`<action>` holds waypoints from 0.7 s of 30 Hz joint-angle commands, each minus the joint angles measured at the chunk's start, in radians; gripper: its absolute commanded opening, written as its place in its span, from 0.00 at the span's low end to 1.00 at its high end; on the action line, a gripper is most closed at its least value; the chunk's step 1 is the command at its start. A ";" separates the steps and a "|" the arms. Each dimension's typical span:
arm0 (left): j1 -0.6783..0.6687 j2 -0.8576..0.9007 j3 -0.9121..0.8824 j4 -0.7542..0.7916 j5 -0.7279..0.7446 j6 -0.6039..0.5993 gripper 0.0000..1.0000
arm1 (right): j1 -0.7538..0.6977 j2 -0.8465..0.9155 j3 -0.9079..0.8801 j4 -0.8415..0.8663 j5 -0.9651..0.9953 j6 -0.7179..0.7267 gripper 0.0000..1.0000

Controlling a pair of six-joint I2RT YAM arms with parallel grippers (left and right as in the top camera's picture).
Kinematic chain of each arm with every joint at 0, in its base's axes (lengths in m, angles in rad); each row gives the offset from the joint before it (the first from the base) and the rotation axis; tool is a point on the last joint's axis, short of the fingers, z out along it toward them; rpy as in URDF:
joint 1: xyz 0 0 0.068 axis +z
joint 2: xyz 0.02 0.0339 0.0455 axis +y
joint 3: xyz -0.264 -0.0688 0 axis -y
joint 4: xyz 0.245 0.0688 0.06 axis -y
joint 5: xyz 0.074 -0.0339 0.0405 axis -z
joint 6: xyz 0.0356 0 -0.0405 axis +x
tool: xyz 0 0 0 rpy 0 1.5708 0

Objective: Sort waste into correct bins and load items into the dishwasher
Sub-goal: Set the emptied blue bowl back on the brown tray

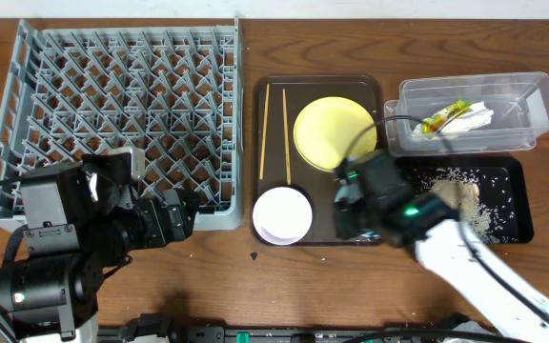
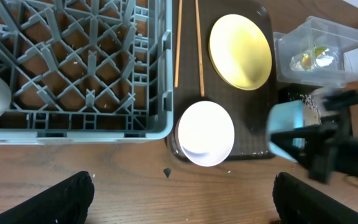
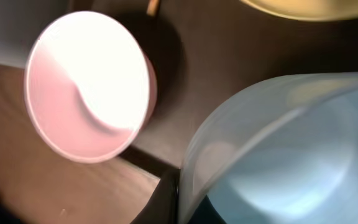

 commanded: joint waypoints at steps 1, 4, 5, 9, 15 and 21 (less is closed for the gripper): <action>-0.004 0.011 0.009 0.006 -0.009 0.014 0.89 | 0.083 0.069 0.011 0.029 0.232 0.119 0.01; -0.007 0.042 0.014 0.010 -0.037 -0.017 0.85 | 0.096 0.117 0.012 0.042 0.263 0.192 0.01; -0.015 0.062 0.020 0.010 -0.042 -0.017 0.85 | 0.095 0.121 0.013 0.045 0.256 0.205 0.01; -0.087 0.167 0.068 0.011 -0.054 -0.016 0.84 | 0.093 0.102 0.037 0.040 0.241 0.170 0.25; -0.266 0.337 0.196 0.042 -0.205 -0.048 0.86 | 0.054 -0.008 0.176 -0.097 0.198 0.063 0.76; -0.415 0.526 0.206 0.199 -0.230 -0.099 0.85 | -0.106 -0.101 0.307 -0.193 0.127 0.064 0.56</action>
